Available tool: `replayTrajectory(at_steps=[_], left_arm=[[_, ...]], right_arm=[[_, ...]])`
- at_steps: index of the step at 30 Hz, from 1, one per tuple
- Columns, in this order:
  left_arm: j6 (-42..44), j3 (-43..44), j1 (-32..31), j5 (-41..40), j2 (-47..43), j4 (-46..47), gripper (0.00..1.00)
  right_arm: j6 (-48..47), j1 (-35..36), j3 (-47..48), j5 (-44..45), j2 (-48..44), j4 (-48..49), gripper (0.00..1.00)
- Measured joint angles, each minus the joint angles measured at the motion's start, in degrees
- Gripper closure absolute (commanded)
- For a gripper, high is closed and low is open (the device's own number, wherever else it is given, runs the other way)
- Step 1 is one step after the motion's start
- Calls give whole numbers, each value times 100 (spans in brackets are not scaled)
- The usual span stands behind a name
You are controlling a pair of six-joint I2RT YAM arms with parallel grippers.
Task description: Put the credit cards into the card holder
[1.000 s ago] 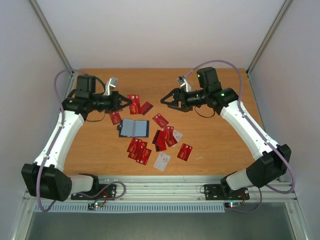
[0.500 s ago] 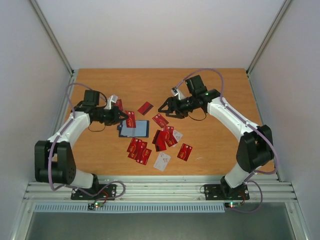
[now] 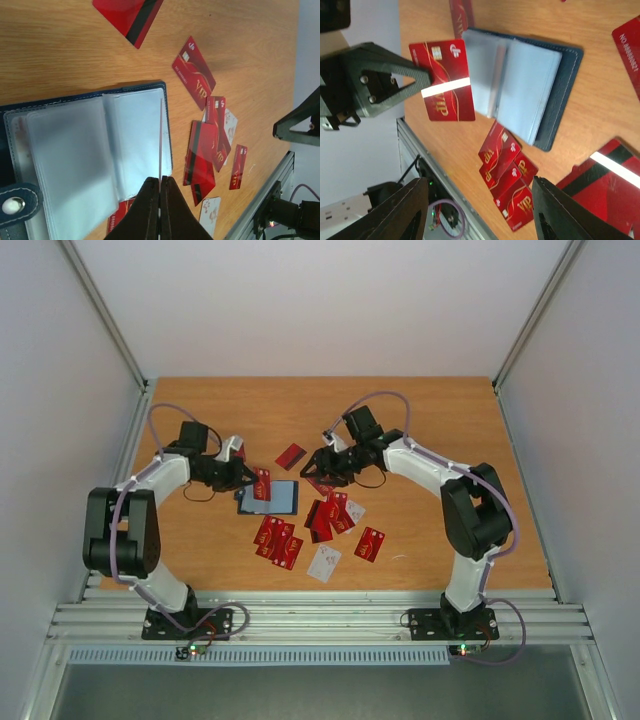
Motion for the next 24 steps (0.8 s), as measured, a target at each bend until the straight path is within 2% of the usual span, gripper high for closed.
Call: replayTrajectory(at_steps=[10,24], left_arm=[[457,11,0,-11,581,76,100],[820,352,0,-116,960,105,100]], right_arm=[[452,173,0,168,496,870,48],[743,326,188,258,1220,1005,55]])
